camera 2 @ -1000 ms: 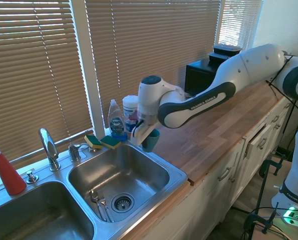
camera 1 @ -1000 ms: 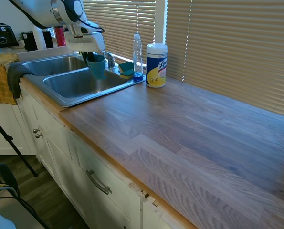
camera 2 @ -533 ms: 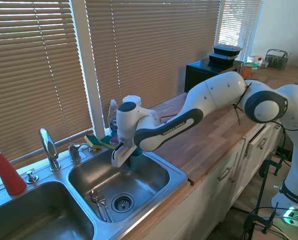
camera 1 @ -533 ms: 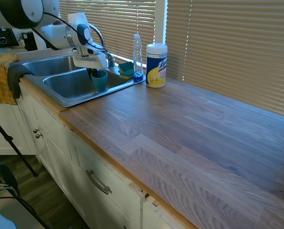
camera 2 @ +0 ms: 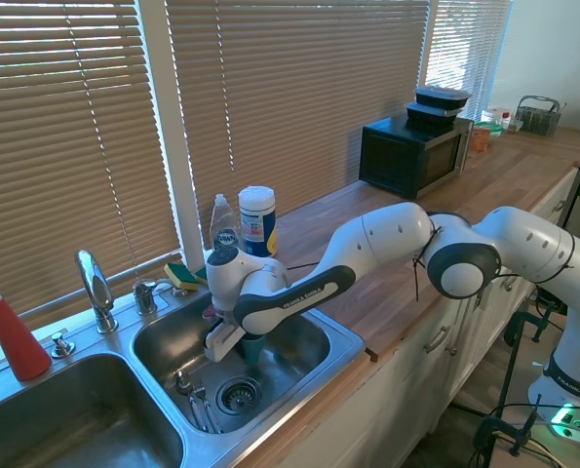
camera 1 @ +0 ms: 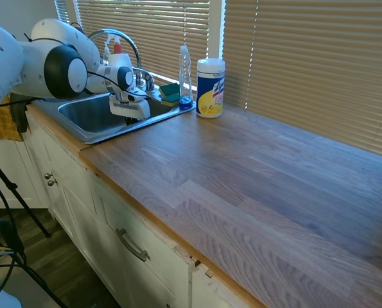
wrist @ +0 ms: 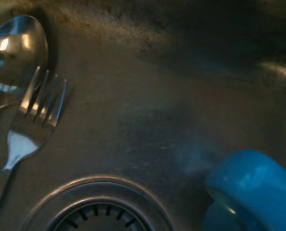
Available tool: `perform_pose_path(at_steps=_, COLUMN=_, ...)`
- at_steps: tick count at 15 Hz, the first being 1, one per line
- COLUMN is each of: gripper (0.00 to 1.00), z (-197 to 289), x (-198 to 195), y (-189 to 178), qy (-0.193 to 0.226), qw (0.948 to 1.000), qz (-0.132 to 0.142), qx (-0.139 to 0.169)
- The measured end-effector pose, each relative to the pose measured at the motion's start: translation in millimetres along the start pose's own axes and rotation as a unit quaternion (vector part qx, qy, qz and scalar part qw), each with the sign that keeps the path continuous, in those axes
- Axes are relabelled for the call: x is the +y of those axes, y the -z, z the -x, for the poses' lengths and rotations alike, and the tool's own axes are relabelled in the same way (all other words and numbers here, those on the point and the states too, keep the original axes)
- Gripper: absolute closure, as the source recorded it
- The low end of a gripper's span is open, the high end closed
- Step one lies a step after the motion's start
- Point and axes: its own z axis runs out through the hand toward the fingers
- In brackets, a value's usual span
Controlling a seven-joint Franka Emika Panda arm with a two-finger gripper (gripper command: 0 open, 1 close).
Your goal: Put the mug in the sink
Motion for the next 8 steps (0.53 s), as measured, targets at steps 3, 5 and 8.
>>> perform_pose_path(at_steps=3, gripper=0.0, z=-3, x=-4, y=-18, qy=-0.005, qw=1.0, qz=0.006, qx=-0.003)
perform_pose_path(at_steps=5, gripper=0.0, z=-4, x=-6, y=-17, qy=-0.013, qw=0.9998, qz=0.006, qx=-0.014)
perform_pose_path(at_steps=8, gripper=0.0, z=-4, x=-8, y=-15, qy=-0.017, qw=0.9996, qz=0.008, qx=-0.02)
